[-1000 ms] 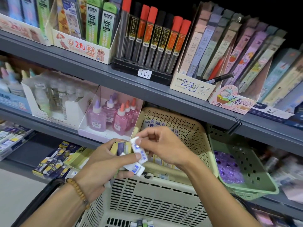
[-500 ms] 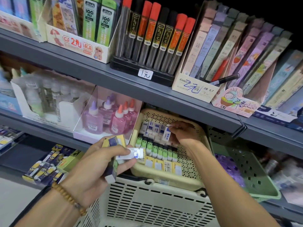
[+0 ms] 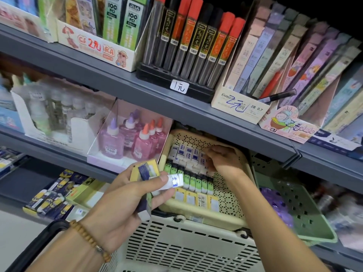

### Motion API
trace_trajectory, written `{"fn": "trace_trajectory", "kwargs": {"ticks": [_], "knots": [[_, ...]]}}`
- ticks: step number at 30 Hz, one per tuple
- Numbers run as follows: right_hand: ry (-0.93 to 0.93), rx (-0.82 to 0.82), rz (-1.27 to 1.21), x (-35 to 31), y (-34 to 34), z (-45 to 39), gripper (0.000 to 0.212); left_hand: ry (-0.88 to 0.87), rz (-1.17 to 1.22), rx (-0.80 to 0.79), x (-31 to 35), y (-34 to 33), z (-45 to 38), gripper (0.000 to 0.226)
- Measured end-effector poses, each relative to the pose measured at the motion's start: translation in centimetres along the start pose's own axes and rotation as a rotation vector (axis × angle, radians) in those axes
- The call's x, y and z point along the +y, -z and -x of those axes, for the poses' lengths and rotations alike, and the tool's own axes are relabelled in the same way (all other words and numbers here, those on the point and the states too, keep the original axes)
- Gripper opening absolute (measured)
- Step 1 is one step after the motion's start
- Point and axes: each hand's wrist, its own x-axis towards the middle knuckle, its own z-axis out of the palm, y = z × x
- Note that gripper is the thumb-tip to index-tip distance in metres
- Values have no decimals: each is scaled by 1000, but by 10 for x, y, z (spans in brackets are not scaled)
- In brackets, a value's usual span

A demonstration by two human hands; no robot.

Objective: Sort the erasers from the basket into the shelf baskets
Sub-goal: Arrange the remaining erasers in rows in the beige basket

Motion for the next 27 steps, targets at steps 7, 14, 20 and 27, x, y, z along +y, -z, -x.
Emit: {"fn": "trace_trajectory", "kwargs": {"ticks": [7,14,20,27], "knots": [[279,-613,-88,-35,-10,86,9,-26,-7,-11,-5,-5,3,51],[-72,-405,-370,-8,22,68,19,42,-50,45,-8,-13,5,24],[-154,15,-159,19,35,13,9,68,-125,15,-10,-19,5,16],[-223,28,101,19,15,-39,13,67,-115,11,-12,-14,0,15]]}}
